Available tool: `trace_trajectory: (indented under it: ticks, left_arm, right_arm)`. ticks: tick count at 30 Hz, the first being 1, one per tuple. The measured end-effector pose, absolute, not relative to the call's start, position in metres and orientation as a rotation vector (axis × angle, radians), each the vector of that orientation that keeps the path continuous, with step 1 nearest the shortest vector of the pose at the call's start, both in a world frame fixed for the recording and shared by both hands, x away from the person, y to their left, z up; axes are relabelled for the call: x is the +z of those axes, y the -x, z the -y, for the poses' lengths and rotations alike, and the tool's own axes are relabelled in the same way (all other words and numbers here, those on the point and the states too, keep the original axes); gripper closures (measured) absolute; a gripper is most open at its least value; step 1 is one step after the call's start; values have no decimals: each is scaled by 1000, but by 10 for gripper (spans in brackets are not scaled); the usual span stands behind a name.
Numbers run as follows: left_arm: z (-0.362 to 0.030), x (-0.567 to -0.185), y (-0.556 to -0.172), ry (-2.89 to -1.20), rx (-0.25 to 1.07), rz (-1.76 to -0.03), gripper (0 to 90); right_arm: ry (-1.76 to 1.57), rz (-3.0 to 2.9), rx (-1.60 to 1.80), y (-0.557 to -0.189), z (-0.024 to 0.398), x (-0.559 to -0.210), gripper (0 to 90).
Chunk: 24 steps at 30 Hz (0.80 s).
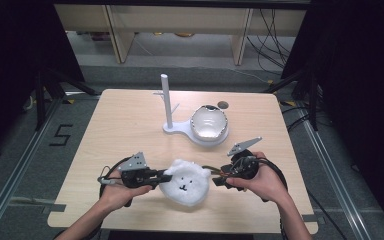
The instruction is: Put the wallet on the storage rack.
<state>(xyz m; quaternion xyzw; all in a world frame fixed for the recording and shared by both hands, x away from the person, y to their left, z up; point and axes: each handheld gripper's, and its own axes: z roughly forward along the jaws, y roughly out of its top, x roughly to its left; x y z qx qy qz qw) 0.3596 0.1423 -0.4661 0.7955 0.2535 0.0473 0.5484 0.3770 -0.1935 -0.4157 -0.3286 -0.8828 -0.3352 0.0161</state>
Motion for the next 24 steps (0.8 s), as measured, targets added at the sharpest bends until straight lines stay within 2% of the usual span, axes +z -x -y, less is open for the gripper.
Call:
trace_trajectory:
  ticks: [7, 17, 21, 24]
  left_arm:
    - [-132, -463, -364, -1880, 105, -553, 786]
    - [-122, -460, -363, -1871, 103, -507, 786]
    - [-120, -459, -362, -1879, 100, -503, 785]
    - [-118, -461, -362, -1879, 91, -491, 783]
  right_arm:
    - [907, 2755, -1019, -383, 186, -420, 357]
    - [786, 2746, -982, -389, 172, -428, 359]
    - [744, 2737, -971, -391, 169, -431, 429]
    - [738, 2735, -969, -392, 169, -432, 551]
